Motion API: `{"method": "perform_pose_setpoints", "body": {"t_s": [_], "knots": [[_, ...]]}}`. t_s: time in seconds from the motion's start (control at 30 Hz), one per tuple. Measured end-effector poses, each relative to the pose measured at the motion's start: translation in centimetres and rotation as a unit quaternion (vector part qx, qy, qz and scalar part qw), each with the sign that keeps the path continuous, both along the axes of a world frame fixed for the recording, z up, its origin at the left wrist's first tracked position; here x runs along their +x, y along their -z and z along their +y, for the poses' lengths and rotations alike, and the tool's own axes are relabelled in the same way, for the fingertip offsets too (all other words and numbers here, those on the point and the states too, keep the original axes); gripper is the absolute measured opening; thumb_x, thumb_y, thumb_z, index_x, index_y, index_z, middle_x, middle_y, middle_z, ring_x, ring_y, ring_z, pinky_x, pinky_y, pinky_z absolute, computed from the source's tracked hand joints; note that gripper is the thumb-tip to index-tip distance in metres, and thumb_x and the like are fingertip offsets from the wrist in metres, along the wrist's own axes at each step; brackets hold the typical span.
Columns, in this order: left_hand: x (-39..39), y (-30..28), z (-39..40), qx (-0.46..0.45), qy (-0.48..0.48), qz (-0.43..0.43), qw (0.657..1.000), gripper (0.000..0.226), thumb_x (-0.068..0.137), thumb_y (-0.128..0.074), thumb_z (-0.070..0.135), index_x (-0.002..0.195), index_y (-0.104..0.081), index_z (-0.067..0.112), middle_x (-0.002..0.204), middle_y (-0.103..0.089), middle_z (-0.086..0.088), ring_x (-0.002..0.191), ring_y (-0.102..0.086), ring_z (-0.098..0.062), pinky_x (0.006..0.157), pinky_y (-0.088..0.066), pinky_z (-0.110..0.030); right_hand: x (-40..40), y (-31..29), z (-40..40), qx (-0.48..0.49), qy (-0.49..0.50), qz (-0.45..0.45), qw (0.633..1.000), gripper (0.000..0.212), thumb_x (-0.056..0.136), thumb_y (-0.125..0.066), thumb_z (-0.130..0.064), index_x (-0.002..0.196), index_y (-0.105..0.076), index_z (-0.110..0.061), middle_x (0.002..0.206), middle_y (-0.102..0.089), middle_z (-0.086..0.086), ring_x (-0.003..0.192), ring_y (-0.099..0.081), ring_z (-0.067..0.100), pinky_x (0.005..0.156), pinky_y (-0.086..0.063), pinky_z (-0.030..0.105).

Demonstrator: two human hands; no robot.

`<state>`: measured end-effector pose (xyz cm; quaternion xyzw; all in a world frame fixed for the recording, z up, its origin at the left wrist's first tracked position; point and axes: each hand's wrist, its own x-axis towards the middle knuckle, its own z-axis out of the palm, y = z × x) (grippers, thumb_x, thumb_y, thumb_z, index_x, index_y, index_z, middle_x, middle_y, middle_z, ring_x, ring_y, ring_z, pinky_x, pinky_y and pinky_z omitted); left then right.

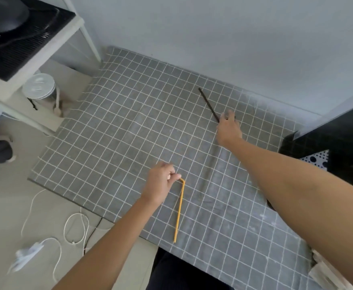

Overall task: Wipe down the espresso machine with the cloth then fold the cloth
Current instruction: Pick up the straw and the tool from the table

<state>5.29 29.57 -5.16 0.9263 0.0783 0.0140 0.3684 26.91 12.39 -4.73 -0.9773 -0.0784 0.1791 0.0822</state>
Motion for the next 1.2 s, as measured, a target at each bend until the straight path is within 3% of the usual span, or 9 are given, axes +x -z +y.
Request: {"method": "perform_pose_setpoints", "body": {"t_s": [0.1, 0.2, 0.3, 0.4, 0.57, 0.73, 0.83, 1.03, 1.2], "knots": [[-1.1, -0.4, -1.6, 0.047, 0.013, 0.169, 0.984, 0.048, 0.075, -0.075, 0.046, 0.055, -0.045, 0.013, 0.054, -0.042, 0.004, 0.047, -0.038, -0.010, 0.046, -0.029, -0.024, -0.5, 0.4, 0.6, -0.007, 0.024, -0.022, 0.999, 0.039, 0.098, -0.054, -0.009, 0.135, -0.047, 0.001, 0.150, -0.025, 0.014, 0.126, -0.044, 0.037, 0.095, -0.048, 0.044], [-1.6, -0.8, -3.2, 0.090, 0.023, 0.255, 0.962, 0.041, 0.081, -0.069, 0.044, 0.067, -0.059, 0.007, 0.056, -0.050, 0.001, 0.051, -0.049, -0.015, 0.048, -0.035, -0.024, -1.7, 0.3, 0.5, 0.017, 0.037, -0.045, 0.998, 0.027, 0.097, -0.059, -0.018, 0.119, -0.060, -0.002, 0.134, -0.041, 0.013, 0.113, -0.051, 0.032, 0.085, -0.052, 0.042], [-1.5, -1.1, -4.0, 0.096, 0.030, 0.265, 0.959, 0.031, 0.089, -0.062, 0.033, 0.069, -0.058, 0.010, 0.060, -0.053, 0.002, 0.060, -0.059, -0.018, 0.055, -0.043, -0.026, -3.1, 0.3, -0.3, 0.013, 0.045, -0.038, 0.998, 0.024, 0.096, -0.060, -0.018, 0.114, -0.061, -0.002, 0.127, -0.045, 0.013, 0.107, -0.054, 0.032, 0.077, -0.050, 0.041], [-1.4, -1.3, -4.5, 0.128, 0.036, 0.264, 0.955, 0.029, 0.091, -0.058, 0.029, 0.067, -0.052, 0.015, 0.070, -0.057, -0.004, 0.072, -0.066, -0.023, 0.061, -0.048, -0.030, -4.7, 0.3, -1.2, 0.010, 0.048, -0.036, 0.998, 0.023, 0.097, -0.055, -0.011, 0.117, -0.060, -0.001, 0.126, -0.047, 0.014, 0.112, -0.053, 0.032, 0.080, -0.052, 0.042], [-0.5, -2.2, -4.8, 0.160, 0.058, 0.251, 0.953, 0.021, 0.092, -0.050, 0.023, 0.077, -0.055, 0.009, 0.087, -0.061, -0.011, 0.074, -0.062, -0.026, 0.057, -0.040, -0.030, -9.2, -1.6, -2.9, 0.075, 0.072, -0.027, 0.994, 0.024, 0.101, -0.045, -0.020, 0.119, -0.054, -0.006, 0.116, -0.058, 0.014, 0.112, -0.052, 0.032, 0.081, -0.051, 0.043], [0.9, -4.2, -6.1, 0.125, 0.097, 0.173, 0.972, 0.015, 0.092, -0.047, 0.019, 0.078, -0.047, 0.013, 0.072, -0.058, -0.005, 0.062, -0.056, -0.025, 0.053, -0.041, -0.034, -16.2, -3.3, -7.1, 0.144, 0.101, -0.011, 0.984, 0.013, 0.100, -0.044, -0.024, 0.098, -0.050, -0.012, 0.084, -0.060, 0.007, 0.076, -0.056, 0.028, 0.061, -0.046, 0.035], [1.5, -5.4, -8.8, 0.104, 0.145, 0.163, 0.970, 0.012, 0.091, -0.048, 0.018, 0.080, -0.048, 0.012, 0.066, -0.060, -0.004, 0.061, -0.058, -0.028, 0.055, -0.044, -0.036, -20.2, -3.7, -10.7, 0.156, 0.119, -0.007, 0.981, 0.012, 0.101, -0.043, -0.025, 0.097, -0.048, -0.015, 0.083, -0.059, 0.005, 0.071, -0.057, 0.028, 0.058, -0.042, 0.033], [0.0, -7.8, -18.7, 0.077, 0.285, 0.194, 0.935, 0.012, 0.093, -0.052, 0.023, 0.082, -0.057, 0.019, 0.066, -0.063, 0.001, 0.048, -0.051, -0.014, 0.047, -0.035, -0.025, -28.7, -5.3, -20.8, 0.173, 0.170, -0.055, 0.969, 0.014, 0.100, -0.045, -0.025, 0.094, -0.051, -0.013, 0.086, -0.061, 0.002, 0.077, -0.056, 0.024, 0.060, -0.041, 0.034], [-2.8, -9.7, -30.2, -0.009, 0.377, 0.251, 0.891, 0.012, 0.091, -0.056, 0.024, 0.086, -0.064, 0.018, 0.072, -0.067, 0.002, 0.055, -0.055, -0.009, 0.052, -0.044, -0.024, -37.1, -6.4, -30.7, 0.190, 0.264, -0.151, 0.934, 0.009, 0.096, -0.055, -0.023, 0.088, -0.054, -0.018, 0.078, -0.059, -0.006, 0.071, -0.053, 0.014, 0.060, -0.040, 0.027]]}}
